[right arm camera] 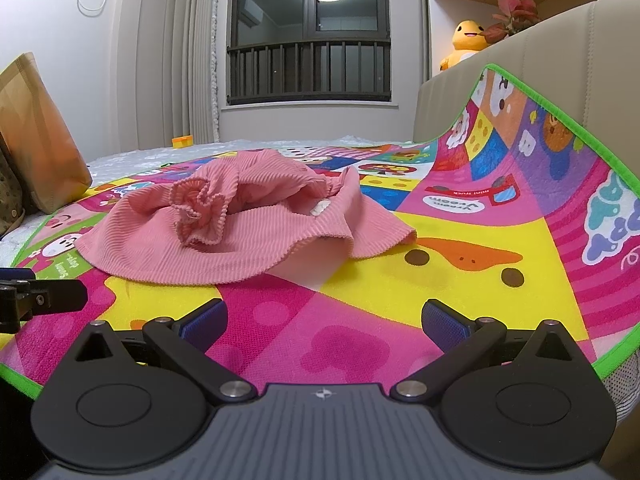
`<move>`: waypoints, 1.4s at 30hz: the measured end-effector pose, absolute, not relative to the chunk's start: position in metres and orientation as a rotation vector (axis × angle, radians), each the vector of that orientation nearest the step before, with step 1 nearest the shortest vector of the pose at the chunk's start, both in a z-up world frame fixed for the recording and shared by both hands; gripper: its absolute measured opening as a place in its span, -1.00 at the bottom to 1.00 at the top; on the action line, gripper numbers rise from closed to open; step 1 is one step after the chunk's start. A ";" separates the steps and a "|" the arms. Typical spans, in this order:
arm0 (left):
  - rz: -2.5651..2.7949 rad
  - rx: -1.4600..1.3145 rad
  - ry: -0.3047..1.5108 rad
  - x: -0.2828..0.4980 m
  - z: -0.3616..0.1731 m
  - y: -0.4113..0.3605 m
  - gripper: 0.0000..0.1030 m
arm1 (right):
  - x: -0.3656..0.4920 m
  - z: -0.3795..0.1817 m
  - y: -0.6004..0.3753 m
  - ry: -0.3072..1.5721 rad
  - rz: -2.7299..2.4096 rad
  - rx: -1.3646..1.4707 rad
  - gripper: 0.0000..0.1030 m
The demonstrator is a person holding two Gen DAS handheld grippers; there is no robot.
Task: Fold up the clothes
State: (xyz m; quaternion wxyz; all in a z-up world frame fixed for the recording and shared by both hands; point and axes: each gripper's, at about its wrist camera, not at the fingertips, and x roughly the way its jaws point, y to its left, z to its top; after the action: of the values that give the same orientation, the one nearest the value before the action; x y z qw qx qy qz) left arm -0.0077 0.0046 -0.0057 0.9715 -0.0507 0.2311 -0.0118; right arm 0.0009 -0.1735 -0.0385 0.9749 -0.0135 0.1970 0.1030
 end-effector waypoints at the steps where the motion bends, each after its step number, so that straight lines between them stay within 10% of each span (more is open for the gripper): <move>1: -0.024 -0.102 0.467 -0.008 -0.006 0.005 1.00 | 0.001 -0.038 -0.174 0.397 0.208 -0.027 1.00; 42: -0.046 -0.098 0.478 -0.001 0.001 0.006 1.00 | 0.004 -0.030 -0.179 0.398 0.211 -0.033 1.00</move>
State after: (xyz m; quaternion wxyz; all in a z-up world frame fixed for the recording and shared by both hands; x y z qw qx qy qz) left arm -0.0011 0.0061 0.0012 0.9701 -0.0483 0.2367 -0.0227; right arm 0.0044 -0.1793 -0.0305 0.9746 -0.0166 0.1971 0.1048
